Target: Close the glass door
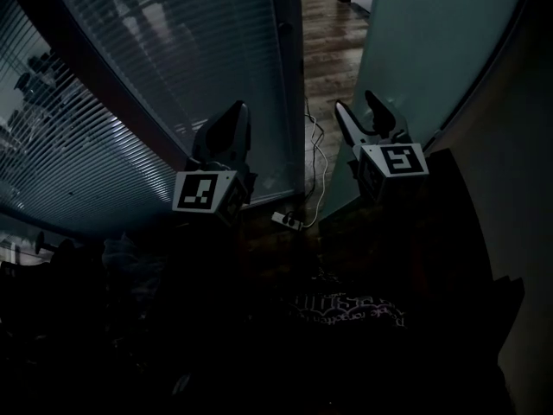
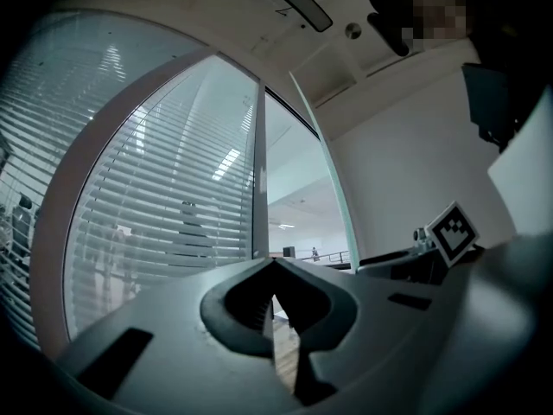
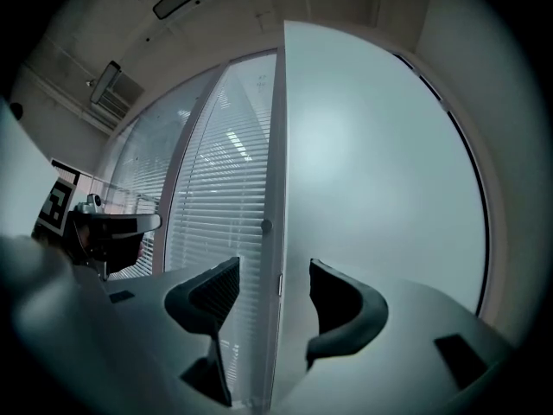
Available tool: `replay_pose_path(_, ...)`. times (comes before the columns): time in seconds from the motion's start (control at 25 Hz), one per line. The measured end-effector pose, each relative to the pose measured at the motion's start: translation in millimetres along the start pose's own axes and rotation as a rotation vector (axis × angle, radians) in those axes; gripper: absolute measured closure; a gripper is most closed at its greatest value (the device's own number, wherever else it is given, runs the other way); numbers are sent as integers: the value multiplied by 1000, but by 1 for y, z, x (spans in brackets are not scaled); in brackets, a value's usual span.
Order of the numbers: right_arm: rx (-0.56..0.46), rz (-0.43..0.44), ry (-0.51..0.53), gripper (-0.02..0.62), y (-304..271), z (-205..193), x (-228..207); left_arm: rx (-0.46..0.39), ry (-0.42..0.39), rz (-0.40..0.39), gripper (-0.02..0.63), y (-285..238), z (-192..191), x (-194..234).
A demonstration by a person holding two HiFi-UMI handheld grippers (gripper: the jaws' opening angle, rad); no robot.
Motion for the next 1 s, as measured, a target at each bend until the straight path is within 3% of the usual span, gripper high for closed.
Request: replay_pose_path(1.0,11,54,0,356,-86,3,1,21,-11,90,604,-23,-8,59)
Point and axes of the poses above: the fingertips, and each gripper's own axes: y backward along the fingers, x to its left, z out of its top, the point moved 1 cm from there along y, backward along the fingers, and after that the axes turned 3 degrees about x, right-handed, at the moved point
